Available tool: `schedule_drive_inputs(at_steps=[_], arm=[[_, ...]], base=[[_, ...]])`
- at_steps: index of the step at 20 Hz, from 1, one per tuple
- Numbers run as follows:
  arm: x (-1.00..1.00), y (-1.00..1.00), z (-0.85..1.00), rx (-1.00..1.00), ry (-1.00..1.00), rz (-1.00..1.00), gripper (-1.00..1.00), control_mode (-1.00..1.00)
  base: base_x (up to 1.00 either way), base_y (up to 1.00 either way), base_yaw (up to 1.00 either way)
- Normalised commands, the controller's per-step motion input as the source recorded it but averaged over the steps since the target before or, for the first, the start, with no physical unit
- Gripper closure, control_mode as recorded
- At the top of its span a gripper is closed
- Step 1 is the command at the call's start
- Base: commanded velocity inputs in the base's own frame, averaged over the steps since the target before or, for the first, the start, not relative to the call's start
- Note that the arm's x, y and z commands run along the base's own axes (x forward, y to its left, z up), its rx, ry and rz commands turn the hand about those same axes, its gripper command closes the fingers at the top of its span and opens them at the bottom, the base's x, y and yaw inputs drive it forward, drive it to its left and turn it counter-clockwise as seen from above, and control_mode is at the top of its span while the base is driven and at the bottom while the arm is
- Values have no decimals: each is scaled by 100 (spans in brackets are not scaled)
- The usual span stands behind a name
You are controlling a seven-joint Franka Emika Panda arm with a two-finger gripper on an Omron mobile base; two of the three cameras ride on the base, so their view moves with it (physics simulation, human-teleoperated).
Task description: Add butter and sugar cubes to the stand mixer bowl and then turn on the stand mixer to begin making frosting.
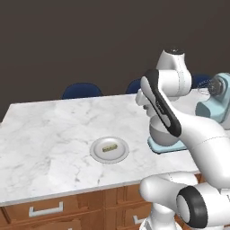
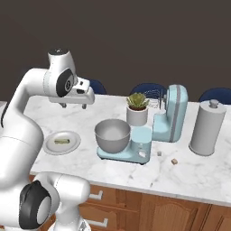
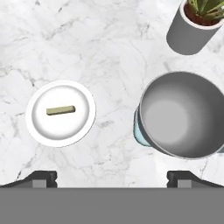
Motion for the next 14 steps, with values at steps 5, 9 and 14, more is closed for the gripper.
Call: schedule_drive_inputs(at_steps=[5, 9, 14], arm=[[0, 0, 0, 0, 0, 0, -100, 100], [0, 0, 0, 0, 0, 0, -100, 100], [0, 0, 0, 0, 0, 0, -100, 100]], base=[[10, 60, 4], [1, 46, 0], [28, -1, 3]])
